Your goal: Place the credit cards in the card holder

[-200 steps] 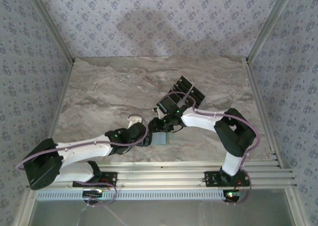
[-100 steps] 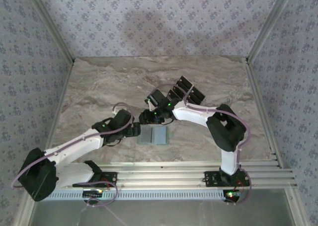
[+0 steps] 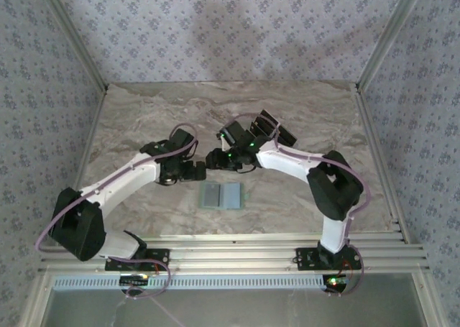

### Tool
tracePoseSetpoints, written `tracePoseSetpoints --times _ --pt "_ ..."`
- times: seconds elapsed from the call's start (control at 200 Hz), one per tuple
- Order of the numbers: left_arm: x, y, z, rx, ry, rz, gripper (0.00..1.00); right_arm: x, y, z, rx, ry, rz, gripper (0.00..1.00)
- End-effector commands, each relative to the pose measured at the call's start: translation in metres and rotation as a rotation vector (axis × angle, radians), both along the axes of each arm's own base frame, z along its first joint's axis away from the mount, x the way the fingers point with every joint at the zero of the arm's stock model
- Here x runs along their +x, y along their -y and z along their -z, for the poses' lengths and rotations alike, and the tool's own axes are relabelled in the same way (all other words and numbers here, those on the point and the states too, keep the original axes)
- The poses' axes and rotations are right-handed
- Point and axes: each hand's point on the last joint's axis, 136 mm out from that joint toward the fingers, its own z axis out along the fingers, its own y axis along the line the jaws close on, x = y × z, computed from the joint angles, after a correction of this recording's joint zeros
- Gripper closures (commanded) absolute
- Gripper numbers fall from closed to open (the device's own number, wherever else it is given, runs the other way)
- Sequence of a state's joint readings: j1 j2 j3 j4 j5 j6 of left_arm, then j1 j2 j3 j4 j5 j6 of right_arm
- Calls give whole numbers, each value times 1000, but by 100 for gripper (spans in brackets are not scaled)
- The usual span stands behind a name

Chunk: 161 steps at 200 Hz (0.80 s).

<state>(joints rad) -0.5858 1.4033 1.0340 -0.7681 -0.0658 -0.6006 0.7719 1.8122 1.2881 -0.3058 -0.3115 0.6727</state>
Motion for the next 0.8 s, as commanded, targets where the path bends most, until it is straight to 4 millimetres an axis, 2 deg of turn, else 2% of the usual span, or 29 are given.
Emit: tracePoseSetpoints --times 0.0,0.27,0.4,0.59,0.8 --pt "71 2 -47 -75 237 -135 0 -47 33 -13 -59 -121 -120 51" --pt "74 2 -44 -78 222 -124 0 15 125 -56 -189 9 27 51" --pt "70 1 -38 -97 224 -130 0 41 155 -59 -323 96 61 51" --pt "61 1 -34 -117 217 -126 0 76 167 -49 -469 189 65 52" --pt "50 -4 -23 -129 207 -131 0 107 161 -27 -594 228 -9 55"
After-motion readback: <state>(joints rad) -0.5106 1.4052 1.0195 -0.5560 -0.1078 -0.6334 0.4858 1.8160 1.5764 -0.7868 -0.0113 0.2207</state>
